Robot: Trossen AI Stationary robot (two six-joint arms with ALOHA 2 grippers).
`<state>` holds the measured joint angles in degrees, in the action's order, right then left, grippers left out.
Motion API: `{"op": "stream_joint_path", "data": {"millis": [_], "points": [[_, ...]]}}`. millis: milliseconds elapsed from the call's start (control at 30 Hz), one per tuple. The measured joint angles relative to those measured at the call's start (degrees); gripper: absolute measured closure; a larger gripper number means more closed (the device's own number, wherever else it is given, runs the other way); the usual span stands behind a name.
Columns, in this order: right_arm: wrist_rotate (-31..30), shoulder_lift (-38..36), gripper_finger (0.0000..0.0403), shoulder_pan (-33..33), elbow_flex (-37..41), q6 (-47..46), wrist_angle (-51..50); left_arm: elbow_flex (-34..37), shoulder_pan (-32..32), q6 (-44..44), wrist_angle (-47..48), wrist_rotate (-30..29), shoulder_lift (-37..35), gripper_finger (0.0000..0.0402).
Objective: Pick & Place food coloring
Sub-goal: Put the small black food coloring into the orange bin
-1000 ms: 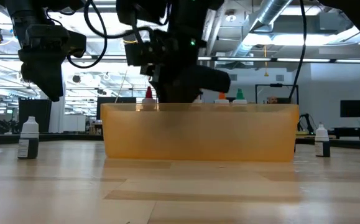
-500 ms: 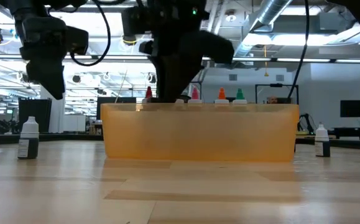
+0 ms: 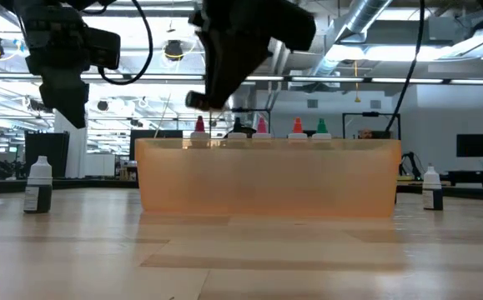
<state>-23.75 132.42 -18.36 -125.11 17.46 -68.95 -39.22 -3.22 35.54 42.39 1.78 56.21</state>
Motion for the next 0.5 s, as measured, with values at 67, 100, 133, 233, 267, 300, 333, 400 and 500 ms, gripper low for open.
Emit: {"op": "stream_joint_path", "data": {"millis": [67,100,133,233,267,300,333,400,500], "points": [[-3.0,0.0,0.0337,-1.0,-0.6,-0.2,0.4,0.0,0.0,0.0,0.0,1.9,0.0,0.0237],[-4.5,0.0,0.0337,-1.4,-0.8,-0.5,0.6,0.0,0.0,-0.1,-0.1,2.9,0.0,0.0237],[-5.9,-0.1,0.0337,-1.8,-1.0,-0.6,0.7,0.0,-0.2,-0.4,-0.3,4.0,0.0,0.0237],[-9.4,-0.1,0.0337,-2.5,-1.6,-0.8,0.8,0.0,-1.0,-0.4,-2.2,6.9,0.0,0.0237],[-10.7,-0.1,0.0337,-2.7,-1.7,-1.0,0.9,0.0,-1.4,-0.4,-3.3,7.8,0.0,0.0237],[-11.8,-0.1,0.0337,-2.7,-1.8,-1.0,1.0,0.0,-1.8,-0.4,-4.6,8.7,0.0,0.0237],[-12.9,-0.1,0.0337,-2.7,-1.8,-1.0,1.3,0.0,-2.3,-0.4,-6.2,9.6,0.0,0.0237],[-15.2,-0.1,0.0337,-3.0,-1.8,-1.0,2.1,0.0,-3.2,0.6,-9.8,11.5,0.0,0.0237],[-18.6,-0.2,0.0337,-3.3,-1.8,0.3,3.6,0.0,-4.5,2.2,-17.1,14.2,0.0,0.0237]]}}
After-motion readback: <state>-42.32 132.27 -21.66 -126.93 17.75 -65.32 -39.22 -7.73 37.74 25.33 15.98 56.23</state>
